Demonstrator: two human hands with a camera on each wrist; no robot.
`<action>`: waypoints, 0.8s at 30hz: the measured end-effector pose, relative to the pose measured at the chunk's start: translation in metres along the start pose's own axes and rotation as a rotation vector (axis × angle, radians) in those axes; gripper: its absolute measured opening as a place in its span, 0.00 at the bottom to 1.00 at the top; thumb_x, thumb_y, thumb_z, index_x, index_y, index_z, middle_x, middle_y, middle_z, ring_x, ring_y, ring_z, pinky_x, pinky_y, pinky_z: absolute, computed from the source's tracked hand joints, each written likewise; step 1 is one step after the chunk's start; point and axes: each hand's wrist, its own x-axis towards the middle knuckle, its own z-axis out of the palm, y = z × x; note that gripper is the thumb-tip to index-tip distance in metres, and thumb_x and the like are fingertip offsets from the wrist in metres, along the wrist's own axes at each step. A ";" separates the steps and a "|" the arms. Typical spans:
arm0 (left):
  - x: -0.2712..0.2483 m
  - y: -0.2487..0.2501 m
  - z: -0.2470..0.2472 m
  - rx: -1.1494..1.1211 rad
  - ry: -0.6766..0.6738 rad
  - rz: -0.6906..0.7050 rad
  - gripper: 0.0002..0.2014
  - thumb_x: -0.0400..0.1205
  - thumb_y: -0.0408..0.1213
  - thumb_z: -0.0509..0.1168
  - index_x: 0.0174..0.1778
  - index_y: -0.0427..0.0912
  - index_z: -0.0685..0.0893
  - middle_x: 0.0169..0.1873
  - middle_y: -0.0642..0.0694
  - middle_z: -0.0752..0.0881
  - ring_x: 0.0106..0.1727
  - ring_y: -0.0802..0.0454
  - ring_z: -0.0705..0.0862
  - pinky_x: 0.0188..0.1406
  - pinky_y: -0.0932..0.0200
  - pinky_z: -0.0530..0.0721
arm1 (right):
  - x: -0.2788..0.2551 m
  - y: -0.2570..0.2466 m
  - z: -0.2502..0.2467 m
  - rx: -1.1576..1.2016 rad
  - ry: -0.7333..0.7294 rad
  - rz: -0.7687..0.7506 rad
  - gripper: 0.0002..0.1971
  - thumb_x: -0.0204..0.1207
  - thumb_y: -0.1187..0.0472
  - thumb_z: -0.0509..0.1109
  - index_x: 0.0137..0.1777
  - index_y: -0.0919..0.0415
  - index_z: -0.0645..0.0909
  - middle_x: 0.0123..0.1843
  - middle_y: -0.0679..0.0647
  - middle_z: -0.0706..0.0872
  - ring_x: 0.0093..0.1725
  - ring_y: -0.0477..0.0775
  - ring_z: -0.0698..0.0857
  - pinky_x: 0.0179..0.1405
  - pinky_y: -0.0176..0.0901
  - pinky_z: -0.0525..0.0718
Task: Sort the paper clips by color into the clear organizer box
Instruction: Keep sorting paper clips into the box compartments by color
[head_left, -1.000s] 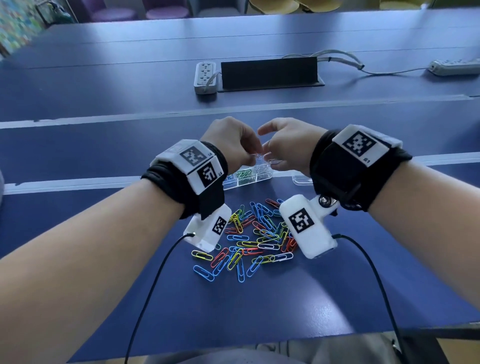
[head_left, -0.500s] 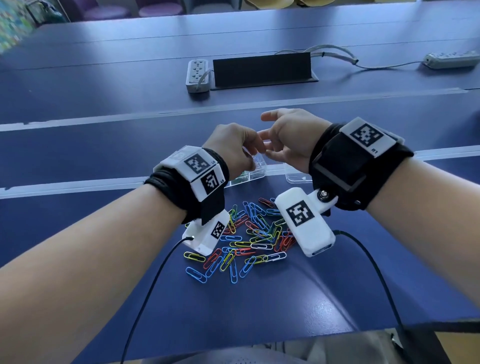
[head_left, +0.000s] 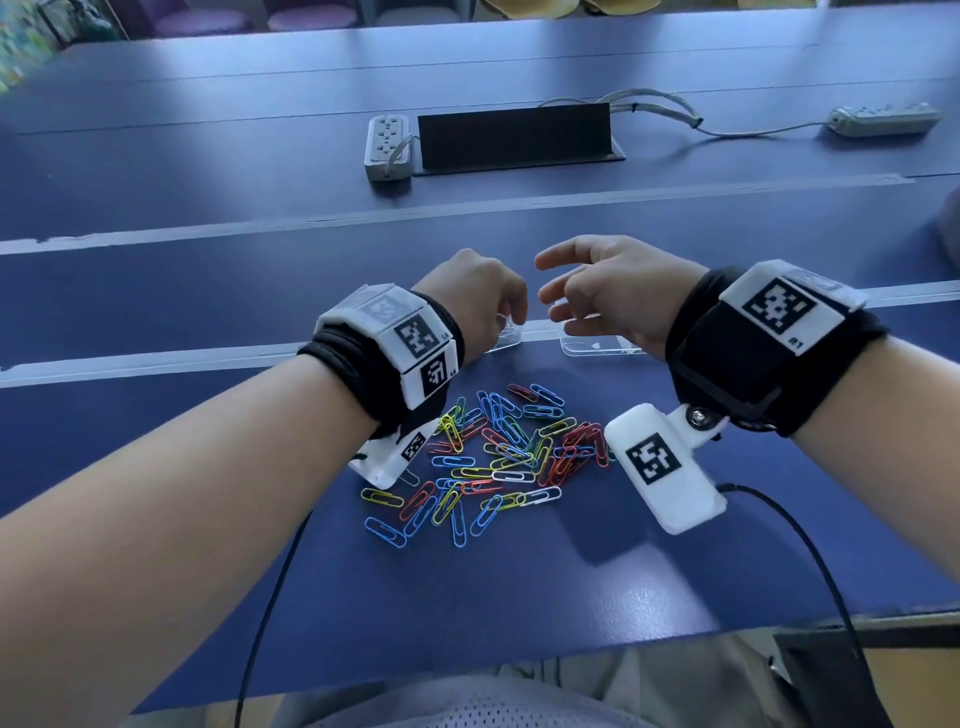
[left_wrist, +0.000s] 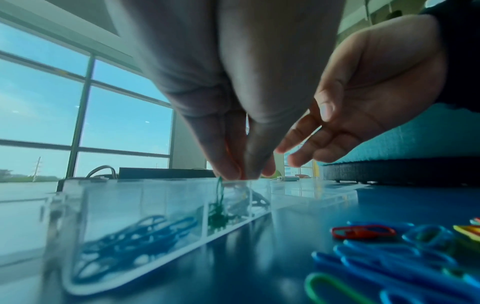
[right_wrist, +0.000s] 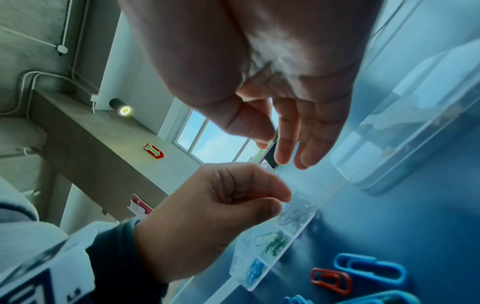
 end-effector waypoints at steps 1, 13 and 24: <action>-0.001 0.001 0.001 -0.001 -0.005 0.008 0.14 0.77 0.27 0.61 0.49 0.44 0.90 0.45 0.43 0.89 0.47 0.46 0.86 0.54 0.57 0.83 | -0.001 0.002 -0.001 -0.041 -0.002 -0.004 0.20 0.75 0.75 0.57 0.63 0.59 0.76 0.50 0.64 0.79 0.46 0.57 0.79 0.44 0.44 0.81; -0.032 0.004 -0.008 0.083 -0.148 0.099 0.07 0.76 0.37 0.68 0.46 0.46 0.89 0.29 0.56 0.80 0.33 0.58 0.78 0.43 0.66 0.75 | -0.018 0.018 0.022 -0.975 -0.081 -0.077 0.08 0.70 0.56 0.73 0.49 0.50 0.89 0.44 0.49 0.89 0.47 0.52 0.85 0.51 0.41 0.85; -0.041 -0.004 0.002 0.178 -0.281 0.025 0.12 0.75 0.41 0.72 0.54 0.51 0.88 0.34 0.56 0.82 0.43 0.57 0.78 0.56 0.55 0.83 | -0.009 0.018 0.033 -1.045 -0.033 -0.097 0.10 0.67 0.57 0.72 0.46 0.59 0.88 0.45 0.57 0.90 0.48 0.59 0.88 0.50 0.50 0.89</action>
